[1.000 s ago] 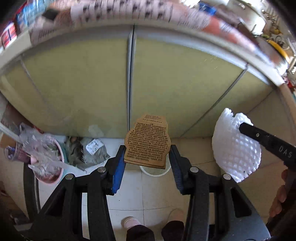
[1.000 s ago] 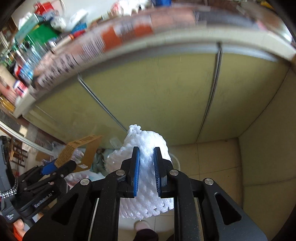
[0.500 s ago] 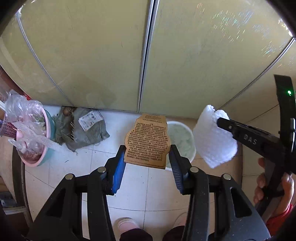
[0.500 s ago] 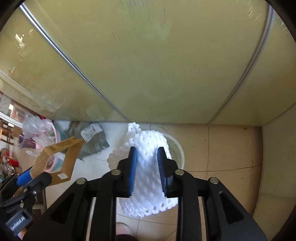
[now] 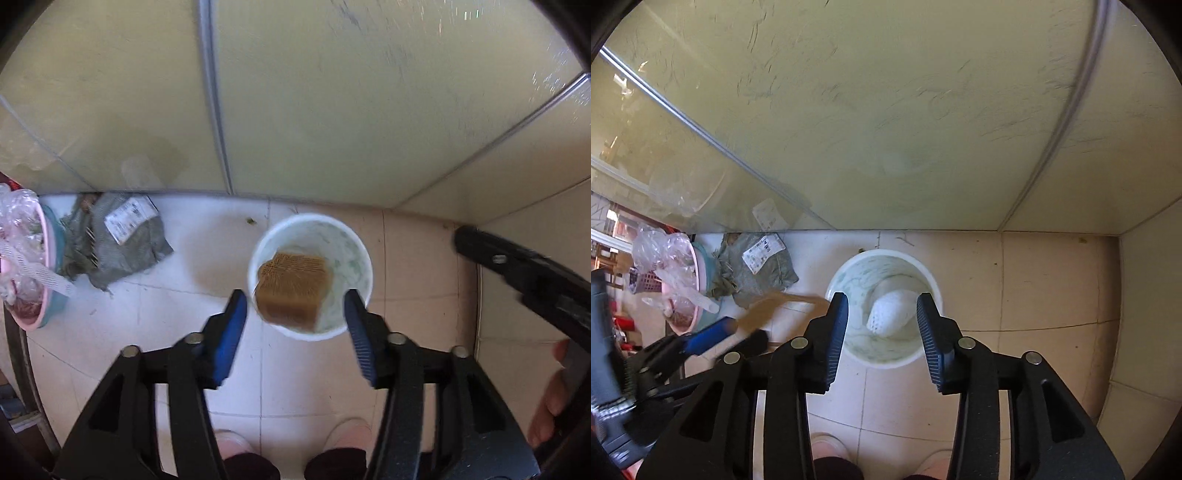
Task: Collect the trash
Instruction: 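Carry foam net and cardboard down to the white floor bin and release both, then raise both tools back toward the tissue and yogurt cup on the counter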
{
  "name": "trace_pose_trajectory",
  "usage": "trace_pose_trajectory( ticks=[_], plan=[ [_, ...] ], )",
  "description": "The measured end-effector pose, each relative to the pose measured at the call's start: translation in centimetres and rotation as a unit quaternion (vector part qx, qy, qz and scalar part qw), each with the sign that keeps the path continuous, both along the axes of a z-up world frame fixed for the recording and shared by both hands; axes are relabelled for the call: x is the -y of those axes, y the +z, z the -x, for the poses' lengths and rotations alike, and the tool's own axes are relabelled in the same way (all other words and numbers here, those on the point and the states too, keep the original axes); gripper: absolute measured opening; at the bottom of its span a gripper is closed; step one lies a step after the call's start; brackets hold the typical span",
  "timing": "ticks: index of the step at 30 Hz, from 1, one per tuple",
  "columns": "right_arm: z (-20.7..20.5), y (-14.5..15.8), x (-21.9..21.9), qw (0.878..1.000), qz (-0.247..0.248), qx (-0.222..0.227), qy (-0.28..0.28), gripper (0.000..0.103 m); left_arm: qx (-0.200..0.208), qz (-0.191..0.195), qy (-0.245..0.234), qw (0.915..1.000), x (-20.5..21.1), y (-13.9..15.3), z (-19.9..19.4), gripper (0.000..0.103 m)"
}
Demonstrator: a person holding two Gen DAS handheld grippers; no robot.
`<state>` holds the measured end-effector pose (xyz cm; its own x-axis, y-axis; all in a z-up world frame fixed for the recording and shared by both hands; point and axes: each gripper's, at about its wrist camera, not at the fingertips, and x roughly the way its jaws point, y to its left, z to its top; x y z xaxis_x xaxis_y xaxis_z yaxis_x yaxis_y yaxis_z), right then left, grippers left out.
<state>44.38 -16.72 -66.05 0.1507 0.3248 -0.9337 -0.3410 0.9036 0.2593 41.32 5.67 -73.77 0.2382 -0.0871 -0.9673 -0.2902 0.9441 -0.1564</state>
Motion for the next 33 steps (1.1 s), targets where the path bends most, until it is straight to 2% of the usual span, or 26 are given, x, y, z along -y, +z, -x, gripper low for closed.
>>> trace_pose_trajectory(
  ticks=[5, 8, 11, 15, 19, 23, 28, 31, 33],
  plan=[
    [-0.1, 1.8, 0.9, 1.0, -0.001, 0.013, -0.003, 0.037, -0.003, 0.006, -0.014, 0.9999, 1.4, 0.9, -0.5, 0.056],
    [0.2, 3.3, 0.5, 1.0, -0.008, 0.016, -0.007, 0.037, 0.0, 0.002, -0.022, 0.9997, 1.7, 3.1, -0.1, 0.056],
    [0.5, 6.2, 0.5, 1.0, -0.014, 0.02, -0.01, 0.037, 0.007, -0.004, -0.026, 0.9996, 1.1, 6.1, 0.3, 0.056],
    [1.3, 12.2, 0.4, 0.999, -0.015, 0.032, -0.012, 0.037, 0.031, -0.015, -0.032, 0.9989, 0.7, 13.2, 1.0, 0.056],
    [2.6, 19.8, 0.2, 0.998, -0.026, 0.053, -0.02, 0.037, 0.07, -0.026, -0.037, 0.9966, 0.2, 22.4, 1.9, 0.056],
    [4.5, 28.4, 0.1, 0.995, -0.031, 0.091, -0.03, 0.037, 0.121, -0.042, -0.048, 0.9906, -0.1, 32.2, 3.3, 0.056],
    [7.4, 38.9, 0.0, 0.986, -0.041, 0.151, -0.056, 0.037, 0.19, -0.034, -0.061, 0.9793, -0.6, 43.2, 5.2, 0.06],
    [9.1, 44.2, 0.0, 0.978, -0.048, 0.19, -0.075, 0.038, 0.234, -0.032, -0.071, 0.9691, -0.9, 48.9, 6.3, 0.065],
    [10.1, 47.2, 0.3, 0.971, -0.055, 0.214, -0.087, 0.043, 0.264, -0.032, -0.076, 0.9609, -0.9, 52.0, 7.0, 0.067]
  ],
)
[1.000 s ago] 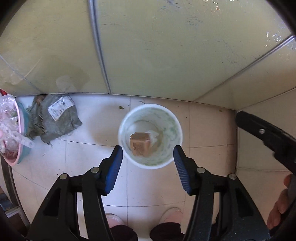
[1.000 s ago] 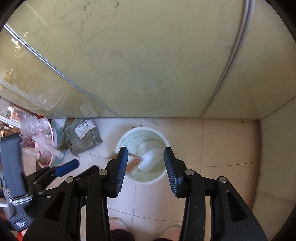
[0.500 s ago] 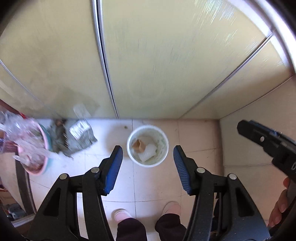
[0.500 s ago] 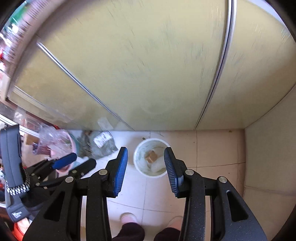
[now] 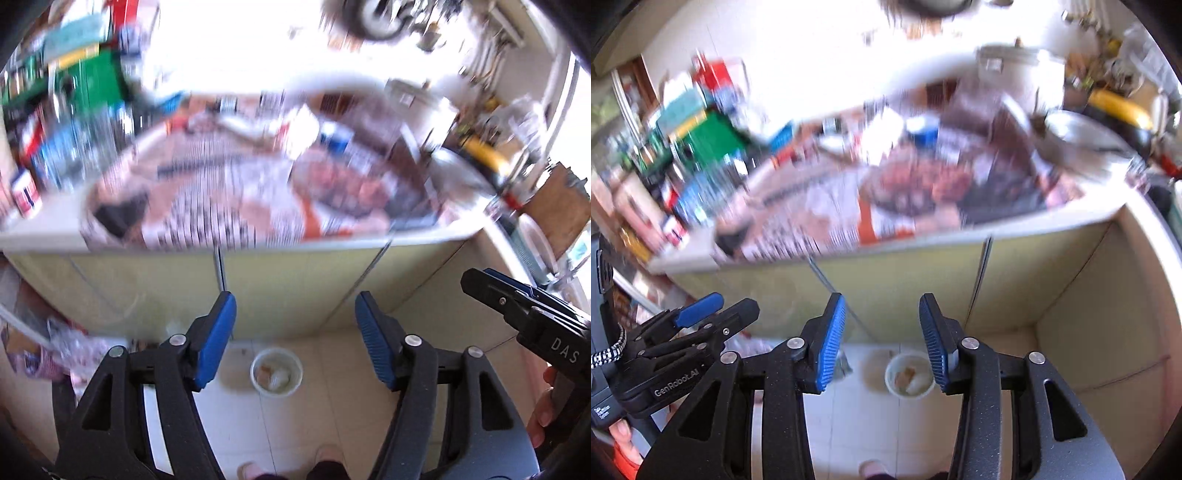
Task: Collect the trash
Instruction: 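Raise both tools back toward the tissue and yogurt cup on the counter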
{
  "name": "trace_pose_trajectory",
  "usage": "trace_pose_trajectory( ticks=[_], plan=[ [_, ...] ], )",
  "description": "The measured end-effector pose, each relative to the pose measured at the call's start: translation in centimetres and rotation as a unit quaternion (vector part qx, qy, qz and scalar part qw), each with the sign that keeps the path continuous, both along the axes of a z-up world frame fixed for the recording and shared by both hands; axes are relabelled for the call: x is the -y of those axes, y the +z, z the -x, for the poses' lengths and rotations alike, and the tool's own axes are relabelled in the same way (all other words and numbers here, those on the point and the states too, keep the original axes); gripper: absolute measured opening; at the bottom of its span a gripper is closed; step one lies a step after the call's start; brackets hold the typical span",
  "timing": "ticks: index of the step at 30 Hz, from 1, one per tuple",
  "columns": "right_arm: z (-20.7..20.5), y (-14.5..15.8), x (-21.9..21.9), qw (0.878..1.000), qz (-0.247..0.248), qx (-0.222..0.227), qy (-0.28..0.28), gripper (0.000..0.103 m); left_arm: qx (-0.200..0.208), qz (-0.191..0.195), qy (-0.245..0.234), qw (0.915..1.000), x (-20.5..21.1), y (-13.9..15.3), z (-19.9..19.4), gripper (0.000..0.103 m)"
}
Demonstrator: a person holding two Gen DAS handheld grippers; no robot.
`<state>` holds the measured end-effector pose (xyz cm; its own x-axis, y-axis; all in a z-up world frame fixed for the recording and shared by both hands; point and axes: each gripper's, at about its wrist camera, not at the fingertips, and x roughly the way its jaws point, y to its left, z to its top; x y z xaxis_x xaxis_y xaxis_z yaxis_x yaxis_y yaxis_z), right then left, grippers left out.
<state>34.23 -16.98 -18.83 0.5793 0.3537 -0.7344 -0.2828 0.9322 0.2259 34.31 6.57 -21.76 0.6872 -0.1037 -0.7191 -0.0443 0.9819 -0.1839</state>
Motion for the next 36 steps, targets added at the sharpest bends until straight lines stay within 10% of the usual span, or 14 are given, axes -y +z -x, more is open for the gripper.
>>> trace_pose_trajectory(
  ticks=[11, 36],
  plan=[
    [-1.0, 7.4, 0.2, 0.995, -0.007, 0.094, -0.026, 0.063, 0.055, -0.027, 0.003, 0.9981, -0.6, 7.4, -0.8, 0.083],
    [-25.2, 4.0, 2.8, 0.998, 0.021, 0.027, 0.052, 0.064, -0.045, -0.036, 0.069, 0.9959, -0.2, 1.3, -29.8, 0.083]
  ],
)
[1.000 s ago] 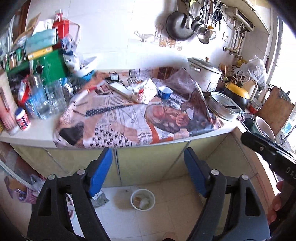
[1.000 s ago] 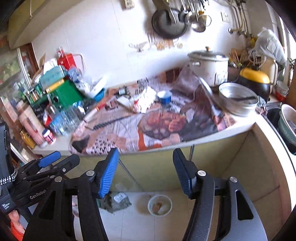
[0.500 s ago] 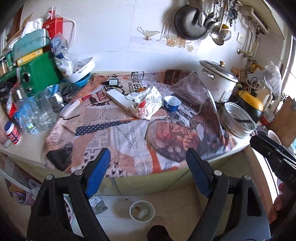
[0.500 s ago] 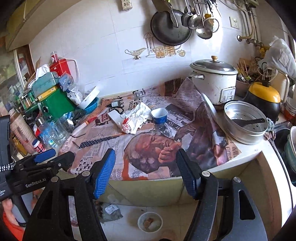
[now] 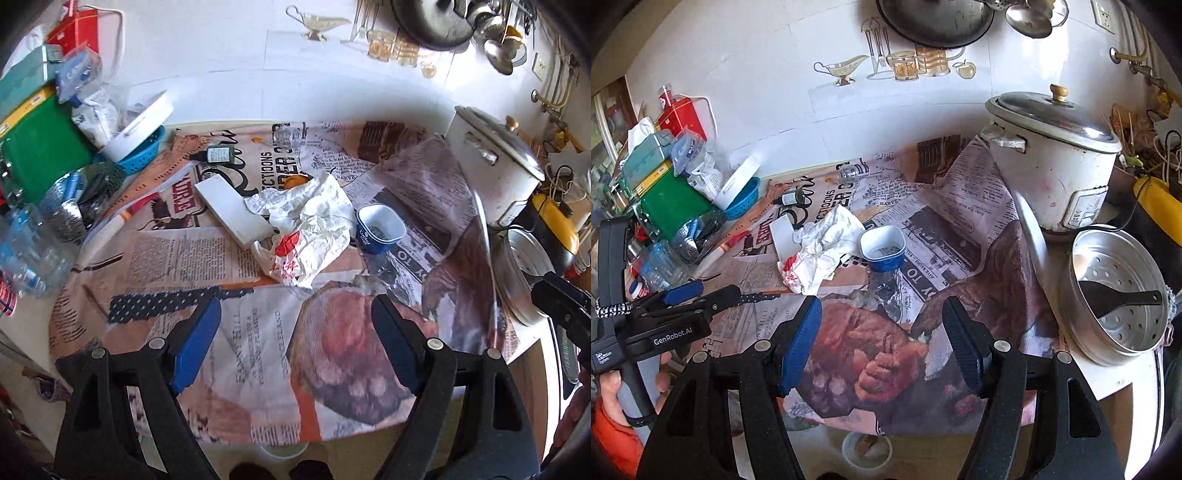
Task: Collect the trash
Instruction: 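Raise both tools back toward the tissue and yogurt cup on the counter, then grasp the yogurt cup with the right tool while the left tool grasps the tissue and bag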
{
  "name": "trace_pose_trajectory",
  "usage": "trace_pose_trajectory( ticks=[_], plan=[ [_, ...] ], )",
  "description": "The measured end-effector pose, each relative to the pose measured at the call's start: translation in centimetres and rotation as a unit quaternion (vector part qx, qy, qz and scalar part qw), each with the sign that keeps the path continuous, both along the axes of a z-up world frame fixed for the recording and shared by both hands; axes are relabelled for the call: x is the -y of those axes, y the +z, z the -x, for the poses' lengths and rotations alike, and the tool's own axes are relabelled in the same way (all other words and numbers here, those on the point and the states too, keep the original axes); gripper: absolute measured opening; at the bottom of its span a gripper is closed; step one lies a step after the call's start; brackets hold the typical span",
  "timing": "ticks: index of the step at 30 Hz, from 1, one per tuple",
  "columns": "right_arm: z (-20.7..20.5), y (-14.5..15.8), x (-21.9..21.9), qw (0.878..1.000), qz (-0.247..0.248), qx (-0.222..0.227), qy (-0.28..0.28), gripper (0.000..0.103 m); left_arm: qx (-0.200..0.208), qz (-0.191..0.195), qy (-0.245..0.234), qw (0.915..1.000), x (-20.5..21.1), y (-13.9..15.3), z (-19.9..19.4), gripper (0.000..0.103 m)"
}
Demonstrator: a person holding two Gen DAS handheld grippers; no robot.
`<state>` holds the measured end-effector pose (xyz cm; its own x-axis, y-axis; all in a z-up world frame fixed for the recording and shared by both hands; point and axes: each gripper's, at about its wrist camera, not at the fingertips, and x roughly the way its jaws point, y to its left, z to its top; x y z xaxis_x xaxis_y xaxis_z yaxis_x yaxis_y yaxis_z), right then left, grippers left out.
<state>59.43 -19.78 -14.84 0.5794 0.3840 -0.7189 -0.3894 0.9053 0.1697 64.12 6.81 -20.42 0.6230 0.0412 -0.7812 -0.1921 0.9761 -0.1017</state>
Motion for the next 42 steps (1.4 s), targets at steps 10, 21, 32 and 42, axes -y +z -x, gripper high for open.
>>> trace_pose_trajectory(
  ticks=[10, 21, 32, 42],
  plan=[
    [-7.5, -4.3, -2.5, 0.998, -0.003, -0.068, -0.004, 0.065, -0.055, 0.004, -0.054, 0.997, -1.4, -6.0, -9.0, 0.083],
    [-14.0, -8.6, -6.9, 0.994, 0.017, -0.109, -0.006, 0.071, -0.074, 0.012, -0.127, 0.9891, -1.8, -9.2, -11.6, 0.057],
    [-17.5, -12.1, -9.4, 0.989, 0.045, -0.139, 0.023, 0.072, -0.062, 0.042, -0.121, 0.9899, -3.1, -8.4, -10.9, 0.021],
    [-17.1, -13.0, -9.2, 0.988, 0.052, -0.141, 0.024, 0.067, -0.05, 0.038, -0.095, 0.9935, -3.7, -6.6, -9.1, 0.013]
  ],
)
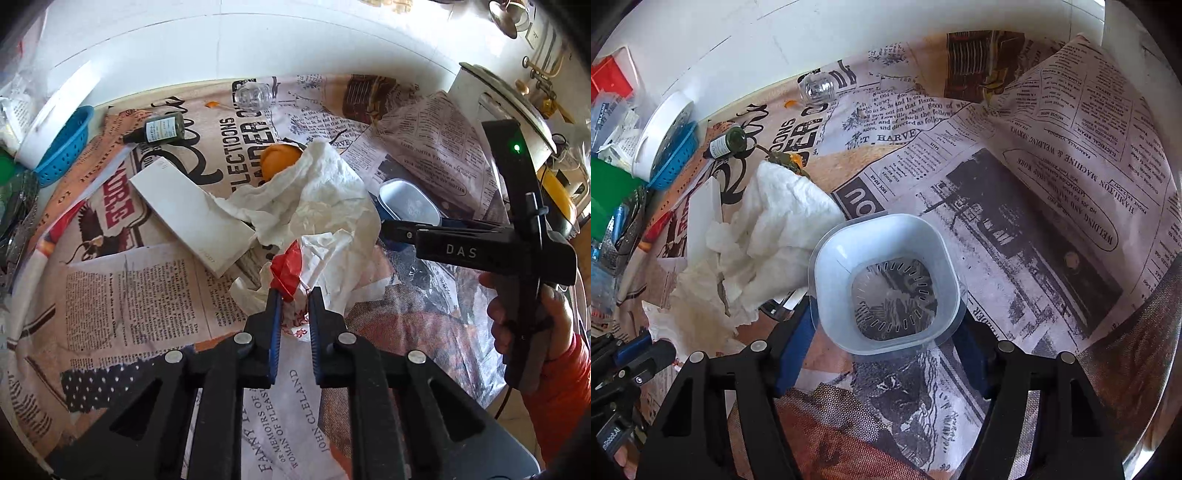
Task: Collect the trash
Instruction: 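Grasp the yogurt cup with the right tool while the left tool grasps the tissue and bag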
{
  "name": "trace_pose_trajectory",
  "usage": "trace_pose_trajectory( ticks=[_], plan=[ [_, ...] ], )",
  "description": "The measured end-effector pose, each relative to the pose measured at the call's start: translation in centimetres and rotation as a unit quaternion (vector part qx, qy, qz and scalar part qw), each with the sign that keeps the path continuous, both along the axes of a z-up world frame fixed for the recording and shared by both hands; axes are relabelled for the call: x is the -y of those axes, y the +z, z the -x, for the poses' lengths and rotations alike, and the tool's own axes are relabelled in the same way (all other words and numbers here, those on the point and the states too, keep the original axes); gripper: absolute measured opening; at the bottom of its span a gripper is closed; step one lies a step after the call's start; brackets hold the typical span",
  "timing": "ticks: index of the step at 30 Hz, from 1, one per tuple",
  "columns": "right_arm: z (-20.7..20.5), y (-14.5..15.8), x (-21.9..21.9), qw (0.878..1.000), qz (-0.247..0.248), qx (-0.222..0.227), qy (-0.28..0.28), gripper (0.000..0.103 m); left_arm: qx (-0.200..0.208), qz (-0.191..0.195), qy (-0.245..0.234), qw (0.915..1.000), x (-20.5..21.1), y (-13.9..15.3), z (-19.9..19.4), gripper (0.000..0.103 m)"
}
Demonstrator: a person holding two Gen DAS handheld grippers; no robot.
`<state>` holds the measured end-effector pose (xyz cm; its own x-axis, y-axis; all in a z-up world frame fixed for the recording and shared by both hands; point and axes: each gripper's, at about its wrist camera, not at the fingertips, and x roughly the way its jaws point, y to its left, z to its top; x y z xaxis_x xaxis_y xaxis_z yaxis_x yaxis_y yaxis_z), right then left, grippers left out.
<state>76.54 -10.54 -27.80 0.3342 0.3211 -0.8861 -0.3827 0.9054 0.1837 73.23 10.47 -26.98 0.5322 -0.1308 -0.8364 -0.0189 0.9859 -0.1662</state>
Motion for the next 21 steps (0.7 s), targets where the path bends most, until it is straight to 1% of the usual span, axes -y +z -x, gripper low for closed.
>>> trace_pose_trajectory(
  ticks=[4, 9, 16, 21],
  plan=[
    [1.1, 1.4, 1.2, 1.0, -0.005, 0.029, -0.004, 0.067, 0.015, 0.0, 0.02, 0.9997, 0.2, 1.1, 1.0, 0.012],
    [3.2, 4.1, 3.5, 0.998, -0.03, 0.057, -0.004, 0.067, 0.044, 0.003, 0.052, 0.9977, 1.0, 3.4, 2.9, 0.011],
    [7.7, 9.9, 6.0, 0.991, -0.069, 0.117, 0.01, 0.067, 0.105, -0.011, 0.083, 0.991, 3.1, 8.4, 7.7, 0.011],
    [11.8, 13.9, 6.8, 0.983, -0.089, 0.16, 0.017, 0.067, 0.144, -0.008, 0.09, 0.9854, 3.9, 12.0, 12.0, 0.011]
  ],
)
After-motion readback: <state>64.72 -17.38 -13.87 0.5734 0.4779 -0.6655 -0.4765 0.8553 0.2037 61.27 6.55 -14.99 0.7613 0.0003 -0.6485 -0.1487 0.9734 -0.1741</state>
